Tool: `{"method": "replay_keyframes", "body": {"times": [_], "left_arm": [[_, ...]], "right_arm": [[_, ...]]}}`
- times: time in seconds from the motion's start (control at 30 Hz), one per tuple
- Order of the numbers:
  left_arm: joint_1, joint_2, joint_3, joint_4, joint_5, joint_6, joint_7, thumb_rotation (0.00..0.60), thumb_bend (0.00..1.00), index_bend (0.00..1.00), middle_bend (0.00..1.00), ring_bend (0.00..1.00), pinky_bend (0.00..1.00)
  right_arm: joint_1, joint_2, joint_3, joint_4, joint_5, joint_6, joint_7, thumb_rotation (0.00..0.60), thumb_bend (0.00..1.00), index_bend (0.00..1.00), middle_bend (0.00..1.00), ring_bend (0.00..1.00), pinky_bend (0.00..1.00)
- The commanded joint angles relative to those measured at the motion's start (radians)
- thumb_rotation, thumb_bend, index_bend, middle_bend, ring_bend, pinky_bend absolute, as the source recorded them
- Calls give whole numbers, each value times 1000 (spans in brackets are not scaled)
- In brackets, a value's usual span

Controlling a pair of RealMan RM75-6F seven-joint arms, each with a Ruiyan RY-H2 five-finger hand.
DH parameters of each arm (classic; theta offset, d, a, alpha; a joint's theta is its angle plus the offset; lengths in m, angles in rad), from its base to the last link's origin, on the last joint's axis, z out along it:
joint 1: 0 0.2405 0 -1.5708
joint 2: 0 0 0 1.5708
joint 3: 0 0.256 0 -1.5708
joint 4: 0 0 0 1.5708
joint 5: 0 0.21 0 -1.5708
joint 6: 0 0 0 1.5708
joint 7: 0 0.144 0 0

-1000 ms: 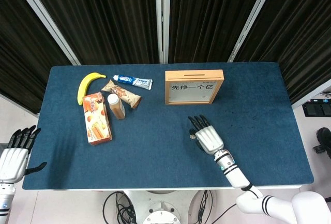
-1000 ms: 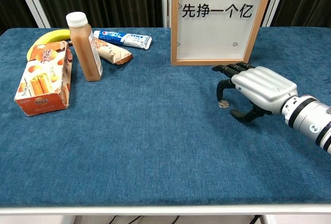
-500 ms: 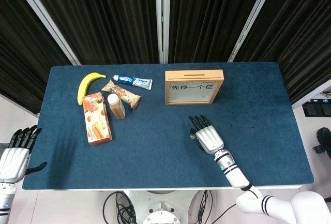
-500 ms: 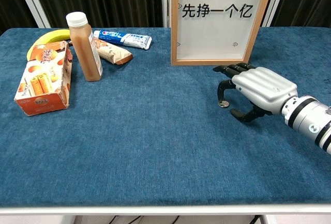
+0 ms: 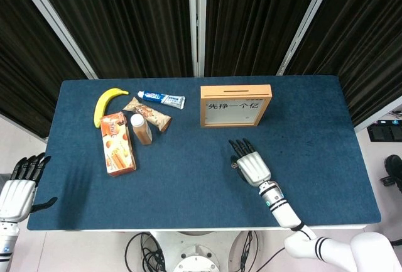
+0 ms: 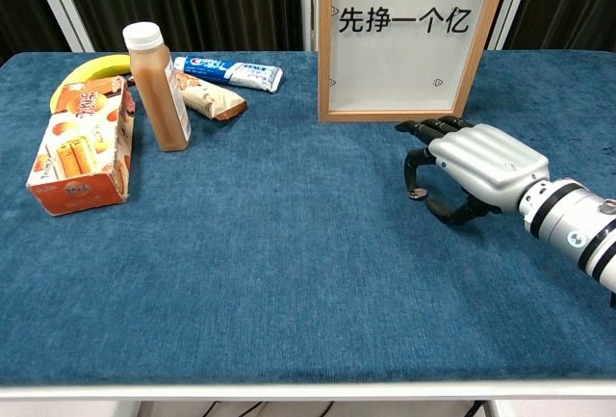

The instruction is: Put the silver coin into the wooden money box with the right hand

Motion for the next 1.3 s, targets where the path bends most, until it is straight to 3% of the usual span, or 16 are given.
{"method": "replay_keyframes", "body": {"times": [0.03,0.87,1.3], "left_arm": [[1,0,1,2,0,1,-5,600,108,13,0,0,0],[3,-13,3,34,3,1,-31,600,109,13,0,0,0],[2,-10,2,31,7,8,-35,600,108,13,0,0,0]], "right_arm": [[1,-3,1,4,2,0,-3,600,328,473,6,0,0],[3,-30,8,43,8,19,-5,600,358,581,15,0,0],[4,-30,6,46,3,27,-5,600,343,550,16,0,0]]}}
